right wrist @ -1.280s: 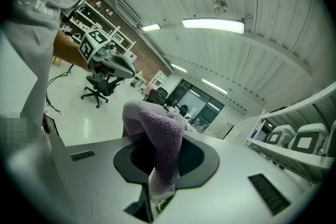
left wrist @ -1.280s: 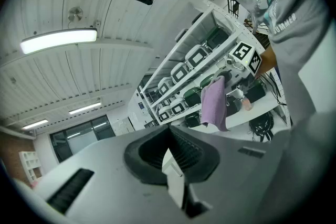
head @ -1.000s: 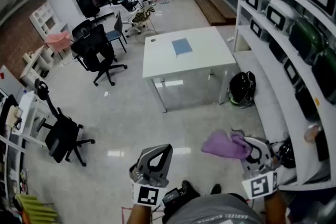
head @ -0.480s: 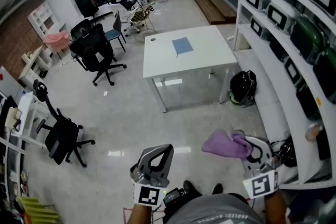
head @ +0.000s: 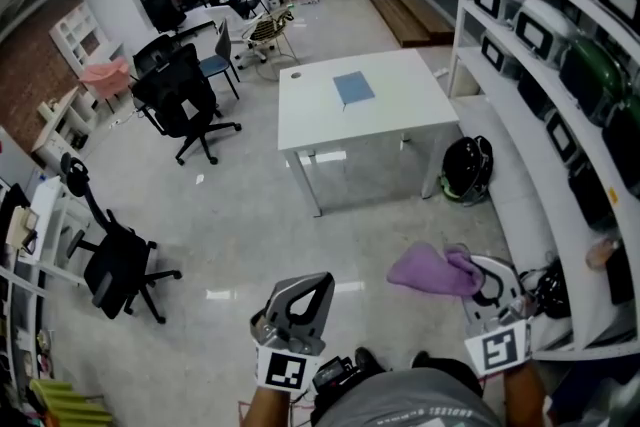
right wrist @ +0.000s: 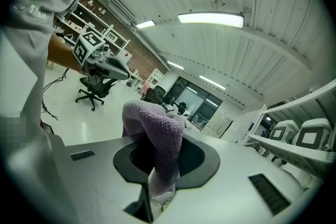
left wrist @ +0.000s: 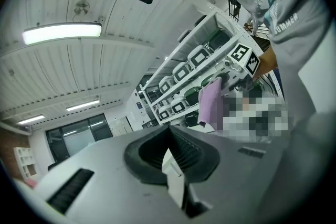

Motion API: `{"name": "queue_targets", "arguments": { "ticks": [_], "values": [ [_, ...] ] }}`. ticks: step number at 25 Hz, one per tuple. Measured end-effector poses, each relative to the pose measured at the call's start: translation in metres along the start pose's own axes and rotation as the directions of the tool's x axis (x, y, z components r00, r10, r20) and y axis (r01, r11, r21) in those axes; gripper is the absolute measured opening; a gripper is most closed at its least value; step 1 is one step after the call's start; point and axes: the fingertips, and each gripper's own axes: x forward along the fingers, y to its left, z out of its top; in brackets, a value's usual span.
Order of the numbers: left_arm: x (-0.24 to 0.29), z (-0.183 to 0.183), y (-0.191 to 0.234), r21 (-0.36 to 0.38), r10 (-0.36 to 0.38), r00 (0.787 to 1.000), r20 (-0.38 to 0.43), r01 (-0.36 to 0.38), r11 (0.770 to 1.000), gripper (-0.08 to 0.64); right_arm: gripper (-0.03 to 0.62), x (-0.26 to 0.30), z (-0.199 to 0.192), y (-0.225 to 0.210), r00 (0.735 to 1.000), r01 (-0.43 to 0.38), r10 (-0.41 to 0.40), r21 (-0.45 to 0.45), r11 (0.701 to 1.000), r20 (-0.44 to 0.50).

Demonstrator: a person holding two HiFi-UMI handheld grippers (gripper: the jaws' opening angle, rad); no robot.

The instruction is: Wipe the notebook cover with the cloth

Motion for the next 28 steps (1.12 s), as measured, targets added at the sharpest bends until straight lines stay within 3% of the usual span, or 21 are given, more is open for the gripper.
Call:
{"name": "queue_targets", "arguments": {
  "ticks": [15, 28],
  "values": [
    [0.03, -0.031, 0.042, -0.001, 0.007, 1.0, -0.017, -0.007, 1.0, 0.002, 0.083, 0.066, -0.007, -0.016, 1.0, -0.008, 0.008, -0.006, 1.0, -0.028],
    [0.163, -0.061, 0.078, 0.014, 0.044, 0.995, -0.084, -0.043, 0.999, 0.002, 0.083, 0.167, -0.066, -0.11, 0.999, -0.042, 0.042, -0.033, 0.999, 0.027]
  ]
}}
